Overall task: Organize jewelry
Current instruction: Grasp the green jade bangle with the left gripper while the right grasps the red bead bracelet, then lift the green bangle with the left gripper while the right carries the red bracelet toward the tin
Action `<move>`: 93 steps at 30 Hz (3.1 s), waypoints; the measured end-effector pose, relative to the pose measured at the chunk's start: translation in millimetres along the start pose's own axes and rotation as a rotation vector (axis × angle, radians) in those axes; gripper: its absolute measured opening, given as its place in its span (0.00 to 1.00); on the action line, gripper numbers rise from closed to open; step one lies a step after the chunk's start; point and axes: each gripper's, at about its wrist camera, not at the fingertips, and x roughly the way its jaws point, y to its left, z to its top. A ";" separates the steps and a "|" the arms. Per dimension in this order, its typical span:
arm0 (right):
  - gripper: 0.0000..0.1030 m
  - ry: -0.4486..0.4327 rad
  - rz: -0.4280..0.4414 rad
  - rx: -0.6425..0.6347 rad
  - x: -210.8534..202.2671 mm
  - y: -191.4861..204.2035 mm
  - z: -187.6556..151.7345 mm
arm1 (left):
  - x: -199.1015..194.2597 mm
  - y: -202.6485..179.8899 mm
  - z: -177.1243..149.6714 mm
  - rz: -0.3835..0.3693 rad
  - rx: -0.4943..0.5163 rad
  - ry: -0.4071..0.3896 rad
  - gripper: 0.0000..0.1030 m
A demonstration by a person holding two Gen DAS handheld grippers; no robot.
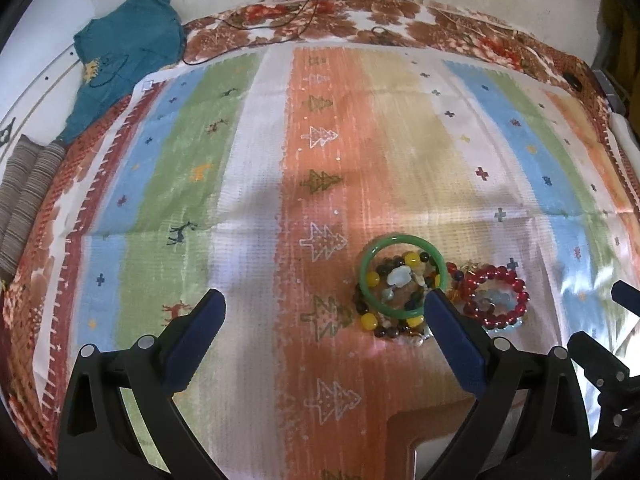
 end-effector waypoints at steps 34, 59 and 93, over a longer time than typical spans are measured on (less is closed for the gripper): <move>0.63 0.128 -0.007 -0.025 74.3 -5.6 16.4 | 72.1 -13.2 2.5 -0.101 0.028 0.153 0.35; 0.14 0.130 0.042 -0.037 77.8 -6.6 17.7 | 55.7 -11.9 3.1 -0.103 -0.008 0.097 0.07; 0.14 -0.029 0.021 -0.075 -11.3 3.9 4.4 | -31.5 -1.9 -11.0 -0.153 -0.029 -0.020 0.07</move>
